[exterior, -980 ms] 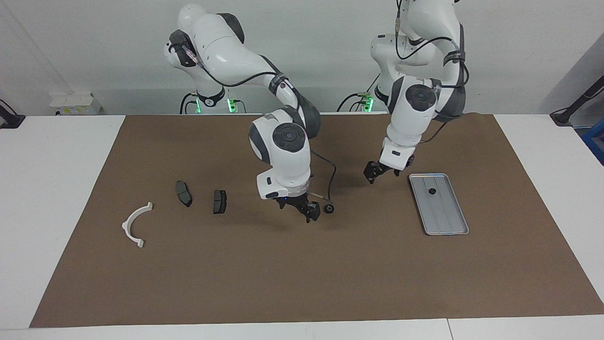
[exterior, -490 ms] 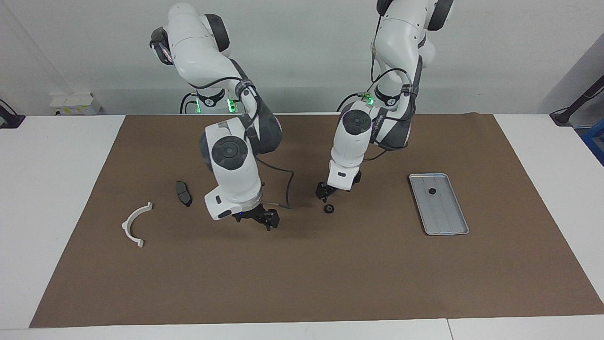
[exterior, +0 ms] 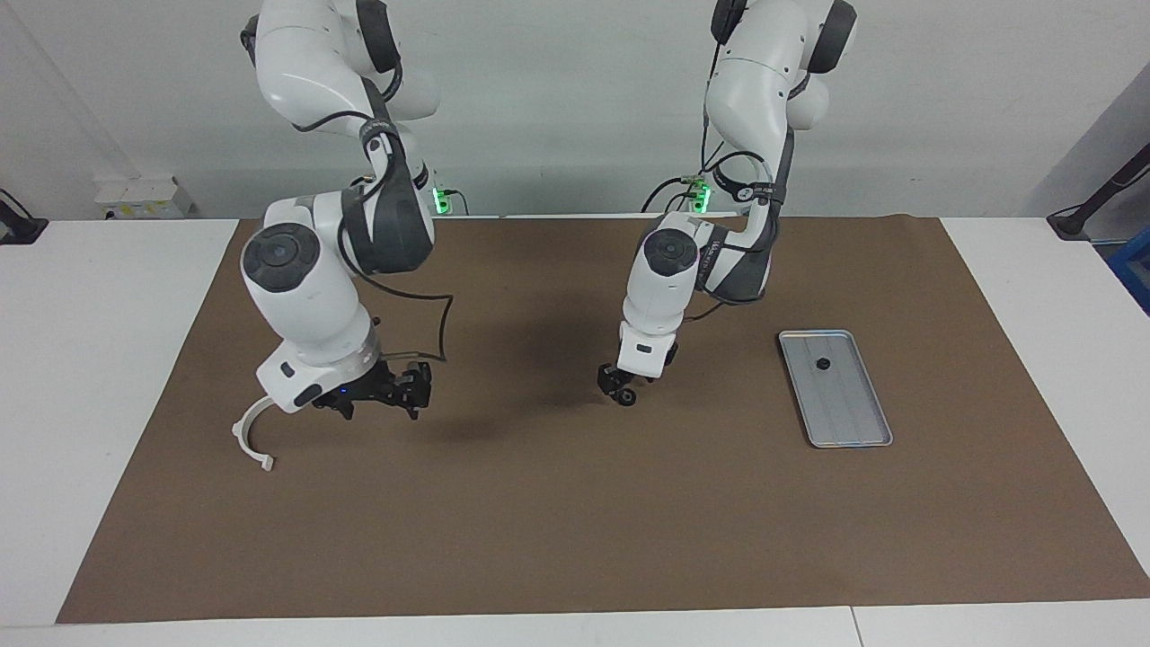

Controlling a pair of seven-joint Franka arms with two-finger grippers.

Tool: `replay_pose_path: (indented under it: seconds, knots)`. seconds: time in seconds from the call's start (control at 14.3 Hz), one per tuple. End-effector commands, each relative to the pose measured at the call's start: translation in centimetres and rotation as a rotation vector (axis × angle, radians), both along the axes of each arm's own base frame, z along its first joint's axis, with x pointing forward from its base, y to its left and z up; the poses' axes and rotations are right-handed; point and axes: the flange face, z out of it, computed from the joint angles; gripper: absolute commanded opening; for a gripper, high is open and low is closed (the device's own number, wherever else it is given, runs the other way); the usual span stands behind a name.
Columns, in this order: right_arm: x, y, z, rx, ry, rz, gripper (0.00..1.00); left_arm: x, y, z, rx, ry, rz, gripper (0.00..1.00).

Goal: Pick bearing gear from pile to tray
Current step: 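Grasp the second bearing with the left gripper while the right gripper withdraws, then carry the second bearing with the left gripper down into the tray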

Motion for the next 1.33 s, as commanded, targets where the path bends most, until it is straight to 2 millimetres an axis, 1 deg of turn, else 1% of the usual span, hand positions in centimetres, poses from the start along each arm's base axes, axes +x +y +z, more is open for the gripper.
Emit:
replay_pose_path:
  seconds: [0.0, 0.07, 0.14, 0.21, 0.28, 0.35, 0.42, 0.49, 0.56, 0.63, 0.77, 0.84, 0.91, 0.98, 1.05, 1.12, 1.19, 1.26]
  knots:
    - [-4.6, -2.5, 3.6, -0.006, -0.004, 0.051, 1.00, 0.6, -1.7, -1.5, 0.033, -0.018, 0.033, 0.81]
    - [-5.8, -3.1, 4.9, -0.012, -0.012, 0.047, 1.00, 0.7, -1.8, -1.2, 0.037, -0.011, 0.034, 0.81]
    - [-7.0, -3.9, 6.2, -0.018, -0.004, 0.043, 1.00, 0.8, -1.7, -1.2, 0.037, -0.015, 0.034, 0.77]
    - [-8.2, -4.4, 7.8, -0.022, 0.001, 0.053, 1.00, 0.8, -1.6, -1.3, 0.040, -0.014, 0.034, 0.58]
    - [-9.4, -4.6, 9.3, -0.025, 0.005, 0.075, 1.00, 0.9, -1.4, -1.3, 0.044, -0.009, 0.035, 0.32]
    - [-10.6, -4.9, 10.9, -0.030, 0.002, 0.087, 1.00, 1.0, -1.1, -1.2, 0.045, -0.007, 0.040, 0.08]
    - [-11.5, -5.9, 12.1, -0.033, 0.000, 0.080, 1.00, 1.1, -0.9, -1.2, 0.048, -0.004, 0.042, 0.00]
    - [-12.4, -6.5, 13.4, -0.035, -0.004, 0.083, 1.00, 1.2, -0.7, -1.3, 0.054, 0.004, 0.044, 0.00]
    - [-13.1, -6.6, 14.4, -0.037, -0.010, 0.101, 1.00, 1.1, -0.7, -1.3, 0.060, 0.012, 0.044, 0.00]
    - [-13.6, -6.6, 15.1, -0.038, -0.017, 0.105, 1.00, 1.1, -0.7, -1.2, 0.060, 0.012, 0.046, 0.00]
    - [-13.7, -6.7, 15.7, -0.039, -0.036, 0.105, 1.00, 1.1, -0.6, -1.0, 0.070, 0.024, 0.047, 0.00]
    - [-13.6, -6.8, 16.1, -0.039, -0.048, 0.102, 1.00, 1.6, -0.3, 0.1, 0.081, 0.033, 0.049, 0.00]
    - [-13.7, -6.8, 16.1, -0.038, -0.045, 0.099, 1.00, 2.1, 0.7, 1.2, 0.093, 0.041, 0.060, 0.00]
    - [-13.7, -6.7, 16.1, -0.007, -0.044, 0.084, 1.00, 2.7, 2.3, 3.2, 0.094, 0.038, 0.079, 0.00]
    - [-13.8, -6.5, 15.9, 0.015, -0.035, 0.052, 1.00, 2.7, 3.6, 4.6, 0.101, 0.048, 0.061, 0.00]
    - [-13.8, -6.4, 15.8, 0.017, -0.030, 0.032, 1.00, 3.1, 5.8, 6.7, 0.103, 0.056, 0.034, 0.00]
    - [-13.9, -6.6, 15.7, 0.019, -0.020, 0.029, 1.00, 3.2, 8.8, 8.5, 0.108, 0.076, -0.003, 0.00]
    - [-14.0, -6.8, 15.7, 0.025, -0.009, 0.026, 1.00, 2.8, 12.0, 10.6, 0.106, 0.093, -0.040, 0.00]
